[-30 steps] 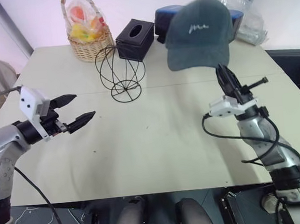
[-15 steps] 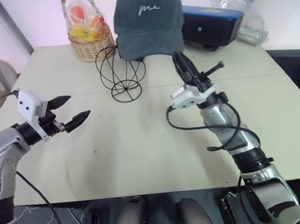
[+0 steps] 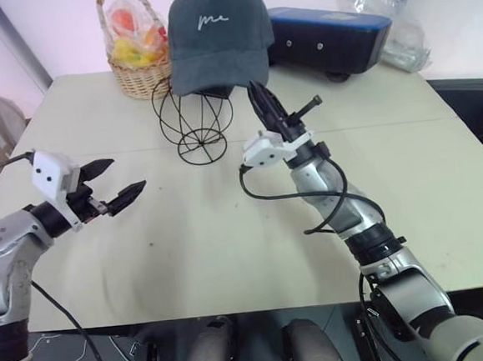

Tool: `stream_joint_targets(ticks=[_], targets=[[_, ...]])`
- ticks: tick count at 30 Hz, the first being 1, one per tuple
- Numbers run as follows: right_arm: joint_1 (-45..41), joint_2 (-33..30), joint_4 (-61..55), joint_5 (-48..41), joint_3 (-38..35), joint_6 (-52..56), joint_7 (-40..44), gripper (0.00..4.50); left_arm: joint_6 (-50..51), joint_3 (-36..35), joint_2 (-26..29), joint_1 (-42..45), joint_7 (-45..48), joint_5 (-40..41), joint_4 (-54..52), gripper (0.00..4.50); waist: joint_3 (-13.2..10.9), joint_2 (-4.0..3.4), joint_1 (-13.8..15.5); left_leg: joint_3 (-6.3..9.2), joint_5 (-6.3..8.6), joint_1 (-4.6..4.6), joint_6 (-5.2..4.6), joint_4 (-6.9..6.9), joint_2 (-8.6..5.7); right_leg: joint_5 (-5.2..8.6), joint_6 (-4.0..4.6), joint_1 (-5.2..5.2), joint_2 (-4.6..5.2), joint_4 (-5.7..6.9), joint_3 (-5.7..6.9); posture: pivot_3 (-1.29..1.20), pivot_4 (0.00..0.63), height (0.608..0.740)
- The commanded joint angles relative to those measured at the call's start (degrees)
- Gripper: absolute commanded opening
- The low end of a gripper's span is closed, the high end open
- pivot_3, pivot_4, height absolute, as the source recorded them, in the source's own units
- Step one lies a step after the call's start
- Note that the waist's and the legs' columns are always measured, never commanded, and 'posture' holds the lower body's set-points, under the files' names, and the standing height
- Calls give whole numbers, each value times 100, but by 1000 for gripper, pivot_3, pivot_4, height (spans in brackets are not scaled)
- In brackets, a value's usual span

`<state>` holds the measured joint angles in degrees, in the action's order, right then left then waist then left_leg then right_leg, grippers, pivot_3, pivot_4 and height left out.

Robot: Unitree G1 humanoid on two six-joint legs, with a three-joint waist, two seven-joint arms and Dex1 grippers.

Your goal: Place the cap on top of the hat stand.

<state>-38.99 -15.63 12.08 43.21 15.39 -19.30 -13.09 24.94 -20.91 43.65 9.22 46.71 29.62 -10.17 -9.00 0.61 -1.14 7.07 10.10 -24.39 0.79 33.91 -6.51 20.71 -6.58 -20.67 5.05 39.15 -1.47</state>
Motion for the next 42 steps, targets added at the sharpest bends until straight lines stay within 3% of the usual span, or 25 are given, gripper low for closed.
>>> stream_joint_targets(ticks=[1, 23, 42], targets=[[-236, 110, -159, 28, 37, 42, -99, 45, -151, 35, -17, 102, -17, -34, -63, 4500, 0, 0, -3, 0, 0, 0, 0, 0, 0, 0, 0, 0, 0, 0, 0, 0, 150, 740], [-268, 722, -158, -70, 547, -44, 87, 45, -231, 102, -117, 11, -109, -61, -150, 4500, 0, 0, -1, 1, -3, 0, 5, -6, 4, -2, 4, -6, -5, 2, -1, 0, 150, 740], [-204, 1281, 972, 353, 886, 465, -979, 45, 17, -107, 211, -181, -49, 50, -415, 4500, -1, -1, -26, 1, -12, 0, 21, -20, 9, -4, 9, -16, -11, 4, -3, 0, 150, 740]])
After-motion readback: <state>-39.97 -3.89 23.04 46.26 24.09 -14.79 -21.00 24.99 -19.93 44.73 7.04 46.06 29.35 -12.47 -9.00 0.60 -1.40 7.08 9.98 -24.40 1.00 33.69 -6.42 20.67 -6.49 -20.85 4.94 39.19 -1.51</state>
